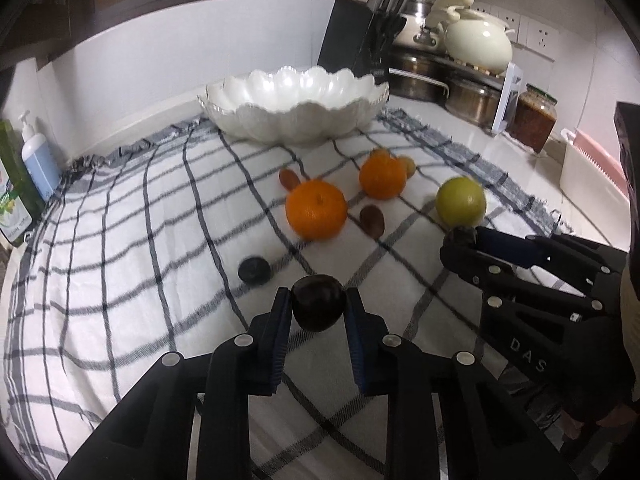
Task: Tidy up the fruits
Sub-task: 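Lower the right tool and grasp a dark plum while the left tool grasps another plum, then carry the right tool's plum into the white bowl and open it while the left tool does likewise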
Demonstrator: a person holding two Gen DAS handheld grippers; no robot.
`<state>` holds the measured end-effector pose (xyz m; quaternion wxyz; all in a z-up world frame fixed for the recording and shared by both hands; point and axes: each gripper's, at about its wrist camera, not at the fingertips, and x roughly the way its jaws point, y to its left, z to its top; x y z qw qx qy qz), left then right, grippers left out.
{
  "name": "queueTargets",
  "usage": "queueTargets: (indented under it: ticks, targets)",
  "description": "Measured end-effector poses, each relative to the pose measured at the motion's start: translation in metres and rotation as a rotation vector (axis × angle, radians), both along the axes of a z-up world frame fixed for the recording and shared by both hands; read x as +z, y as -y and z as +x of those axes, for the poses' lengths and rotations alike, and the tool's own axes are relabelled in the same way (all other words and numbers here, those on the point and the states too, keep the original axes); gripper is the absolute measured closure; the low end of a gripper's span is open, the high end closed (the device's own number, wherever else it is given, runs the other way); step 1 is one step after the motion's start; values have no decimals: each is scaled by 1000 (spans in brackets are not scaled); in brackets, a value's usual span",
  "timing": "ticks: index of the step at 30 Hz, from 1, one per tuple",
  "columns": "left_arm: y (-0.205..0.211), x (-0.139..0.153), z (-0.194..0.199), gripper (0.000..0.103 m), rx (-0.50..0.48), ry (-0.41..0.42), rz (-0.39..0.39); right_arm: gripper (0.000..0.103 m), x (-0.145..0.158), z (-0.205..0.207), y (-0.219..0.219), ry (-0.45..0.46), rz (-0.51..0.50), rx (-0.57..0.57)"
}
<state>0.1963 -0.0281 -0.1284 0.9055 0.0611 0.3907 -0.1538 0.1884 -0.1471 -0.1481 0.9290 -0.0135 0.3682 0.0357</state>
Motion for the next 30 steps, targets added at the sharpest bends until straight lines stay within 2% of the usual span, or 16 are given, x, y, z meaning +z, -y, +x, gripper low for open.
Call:
queueTargets:
  ticks: [17,30]
  targets:
    - [-29,66,28,76,-53,148,-53,73,66,7,-24,156,20,-48]
    - [-51,109,71,76,-119,244,-101,73,102,40,-45,265,21,-123]
